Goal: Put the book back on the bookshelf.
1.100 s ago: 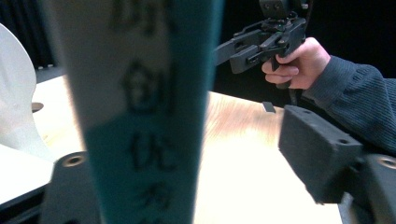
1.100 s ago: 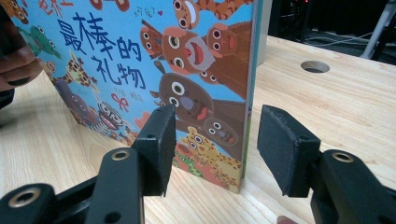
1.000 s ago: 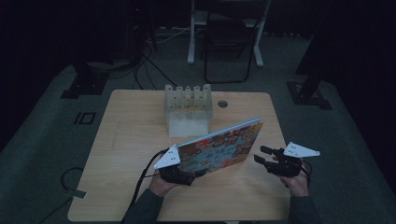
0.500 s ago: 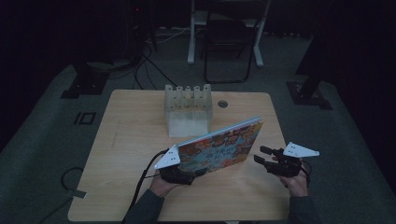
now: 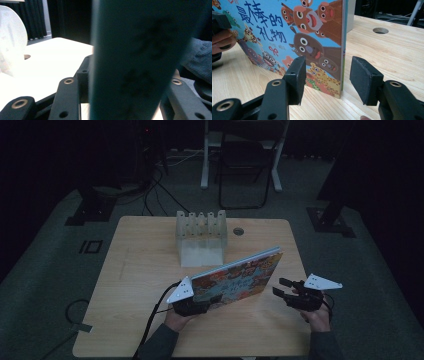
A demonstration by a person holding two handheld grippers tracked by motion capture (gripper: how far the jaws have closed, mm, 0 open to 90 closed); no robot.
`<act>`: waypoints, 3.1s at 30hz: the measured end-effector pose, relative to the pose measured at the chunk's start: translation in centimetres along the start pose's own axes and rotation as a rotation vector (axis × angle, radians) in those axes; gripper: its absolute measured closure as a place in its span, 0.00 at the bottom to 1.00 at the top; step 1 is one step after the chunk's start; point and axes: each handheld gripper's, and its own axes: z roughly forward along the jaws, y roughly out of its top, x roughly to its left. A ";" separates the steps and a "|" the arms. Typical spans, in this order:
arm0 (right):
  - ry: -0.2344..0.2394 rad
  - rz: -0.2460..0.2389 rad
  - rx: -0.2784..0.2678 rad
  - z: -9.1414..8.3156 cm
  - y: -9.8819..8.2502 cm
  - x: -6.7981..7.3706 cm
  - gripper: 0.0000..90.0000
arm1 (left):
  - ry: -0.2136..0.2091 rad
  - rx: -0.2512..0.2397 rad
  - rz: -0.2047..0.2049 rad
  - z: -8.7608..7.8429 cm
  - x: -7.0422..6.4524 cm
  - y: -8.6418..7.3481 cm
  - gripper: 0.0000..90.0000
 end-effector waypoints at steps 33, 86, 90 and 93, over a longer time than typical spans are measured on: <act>-0.033 0.021 0.052 -0.3 -2.7 0.2 0.52 | 0.041 -0.029 -0.019 0.5 0.2 -1.3 0.75; -0.103 -0.013 0.255 -0.6 -7.5 1.2 0.51 | 0.038 -0.046 0.022 1.3 -0.6 -2.1 0.85; -0.110 -0.018 0.261 -0.7 -7.6 1.2 0.50 | 0.037 -0.049 0.016 1.3 -0.6 -2.2 0.85; -0.122 -0.029 0.280 -0.6 -7.7 1.2 0.49 | 0.051 -0.049 0.026 1.3 -0.7 -2.2 0.87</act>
